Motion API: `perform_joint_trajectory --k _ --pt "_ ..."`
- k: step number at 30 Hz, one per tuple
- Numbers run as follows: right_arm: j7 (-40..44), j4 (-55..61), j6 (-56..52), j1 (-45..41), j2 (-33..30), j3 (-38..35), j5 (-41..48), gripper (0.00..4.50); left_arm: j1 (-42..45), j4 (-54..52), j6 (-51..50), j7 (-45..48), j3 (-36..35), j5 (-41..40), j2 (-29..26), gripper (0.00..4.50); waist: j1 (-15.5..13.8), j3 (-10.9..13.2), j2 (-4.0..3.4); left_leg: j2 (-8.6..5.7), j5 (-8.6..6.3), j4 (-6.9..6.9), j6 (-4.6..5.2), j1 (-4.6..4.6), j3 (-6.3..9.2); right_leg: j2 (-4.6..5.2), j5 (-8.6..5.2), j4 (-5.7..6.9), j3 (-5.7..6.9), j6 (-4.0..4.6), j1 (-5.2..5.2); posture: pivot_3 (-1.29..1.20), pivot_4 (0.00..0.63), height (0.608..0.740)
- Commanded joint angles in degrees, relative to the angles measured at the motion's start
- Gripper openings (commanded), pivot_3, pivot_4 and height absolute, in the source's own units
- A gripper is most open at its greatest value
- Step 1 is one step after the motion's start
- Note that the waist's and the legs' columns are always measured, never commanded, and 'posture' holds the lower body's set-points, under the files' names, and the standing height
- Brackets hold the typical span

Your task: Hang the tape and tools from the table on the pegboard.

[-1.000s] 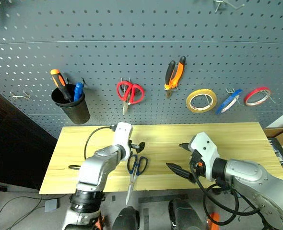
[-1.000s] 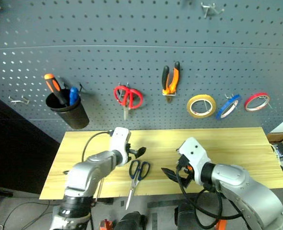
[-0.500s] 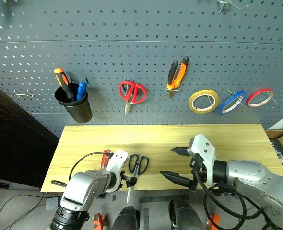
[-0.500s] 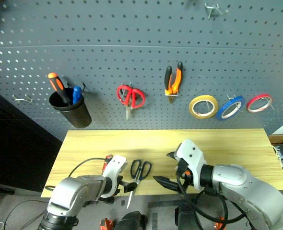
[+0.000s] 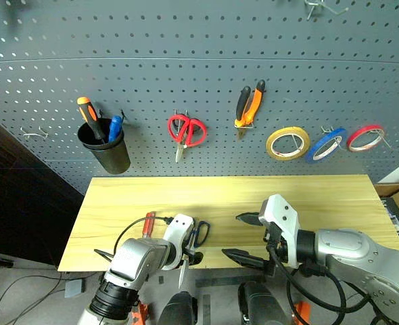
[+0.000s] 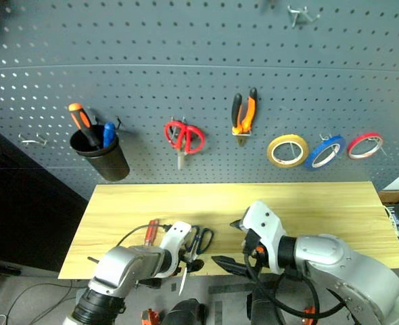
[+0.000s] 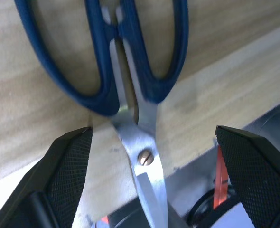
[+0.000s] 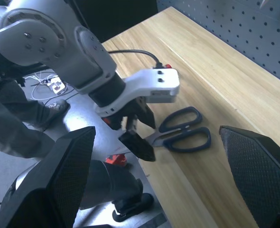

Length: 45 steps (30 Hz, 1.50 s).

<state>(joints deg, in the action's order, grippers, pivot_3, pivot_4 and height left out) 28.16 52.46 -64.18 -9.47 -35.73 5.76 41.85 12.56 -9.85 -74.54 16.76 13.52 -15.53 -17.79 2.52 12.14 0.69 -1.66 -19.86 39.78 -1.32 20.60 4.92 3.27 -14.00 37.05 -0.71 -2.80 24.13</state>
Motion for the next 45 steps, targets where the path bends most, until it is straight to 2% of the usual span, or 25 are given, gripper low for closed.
perform_joint_trajectory --k 1,4,15,16,21,25,29,33,37,45 --pt "-0.5 3.4 1.3 0.2 -0.3 -1.0 1.6 4.50 0.3 4.7 2.5 -1.2 0.3 1.5 1.6 4.36 -0.2 0.0 -0.06 -0.02 0.00 0.01 0.01 -0.03 0.00 0.00 0.00 0.01 0.01 0.00 -0.03 -0.14 0.221 0.740" --pt "-0.7 3.3 1.4 0.3 -0.3 -1.3 2.1 4.50 1.4 6.5 4.2 -1.5 -0.5 2.1 1.9 3.78 -0.2 -0.1 -0.08 -0.01 0.00 0.04 0.03 -0.08 -0.02 -0.02 0.00 0.06 0.02 0.00 -0.05 -0.14 0.221 0.740" --pt "-2.9 1.7 2.1 -0.1 0.9 -3.1 4.3 4.50 4.6 10.2 11.3 0.8 -1.3 3.4 0.3 0.35 -0.1 -0.1 -0.08 0.01 0.01 0.03 0.00 0.00 -0.03 -0.03 0.01 0.05 0.07 -0.01 0.05 -0.13 0.215 0.740" --pt "-3.2 1.6 2.2 -0.2 1.0 -3.1 4.3 4.50 4.6 9.8 11.3 1.2 -1.4 3.3 0.1 0.16 -0.1 -0.1 -0.08 0.02 0.01 0.02 -0.01 0.01 -0.03 -0.02 0.01 0.04 0.07 -0.01 0.06 -0.13 0.215 0.740" --pt "-4.1 2.1 4.3 -0.6 0.6 -2.8 2.0 4.50 4.2 4.9 11.2 3.6 -2.7 1.8 -1.8 0.16 -0.1 0.0 -0.06 0.03 0.00 0.03 -0.01 0.15 0.00 0.01 0.01 -0.01 0.02 -0.01 0.16 -0.13 0.213 0.740" --pt "-5.2 2.8 7.0 -0.1 0.2 -2.3 -0.5 4.50 2.6 0.0 15.2 7.2 -3.0 0.7 -4.5 0.16 -0.1 0.0 -0.07 0.04 0.00 0.02 -0.02 0.17 0.00 0.02 0.01 -0.01 0.00 -0.01 0.18 -0.12 0.211 0.740" --pt "-5.7 3.7 12.7 1.3 -0.2 -0.7 -6.1 4.50 -1.7 -5.8 24.2 9.8 -5.6 0.4 -6.3 0.16 -0.2 0.0 -0.07 0.06 0.00 -0.02 -0.03 0.18 -0.02 0.12 0.01 -0.05 -0.03 -0.01 0.19 -0.12 0.211 0.740" --pt "-3.0 4.4 15.0 3.2 -1.7 0.0 -5.8 4.50 -6.8 -9.1 34.2 11.4 -7.4 1.4 -8.2 0.16 -0.2 0.0 -0.07 0.09 0.00 -0.08 -0.04 0.19 -0.04 0.16 0.00 -0.09 -0.05 0.00 0.23 -0.12 0.208 0.740" --pt "-3.1 4.8 16.4 2.5 -1.7 -1.0 -5.5 4.50 -12.6 -14.4 50.8 12.0 -13.7 1.9 -8.3 0.16 -0.3 0.0 -0.06 0.10 0.00 -0.05 -0.04 0.19 -0.05 0.20 0.01 -0.09 -0.06 0.00 0.21 -0.09 0.202 0.740" --pt "-3.0 3.1 18.2 -0.1 -1.5 -0.5 -6.7 4.50 -10.1 -14.8 63.7 11.0 -14.6 4.8 -6.8 0.16 -1.0 -0.1 -0.01 0.03 -0.01 0.03 -0.02 0.19 -0.03 0.16 0.01 -0.10 0.07 -0.01 0.12 -0.07 0.191 0.740"
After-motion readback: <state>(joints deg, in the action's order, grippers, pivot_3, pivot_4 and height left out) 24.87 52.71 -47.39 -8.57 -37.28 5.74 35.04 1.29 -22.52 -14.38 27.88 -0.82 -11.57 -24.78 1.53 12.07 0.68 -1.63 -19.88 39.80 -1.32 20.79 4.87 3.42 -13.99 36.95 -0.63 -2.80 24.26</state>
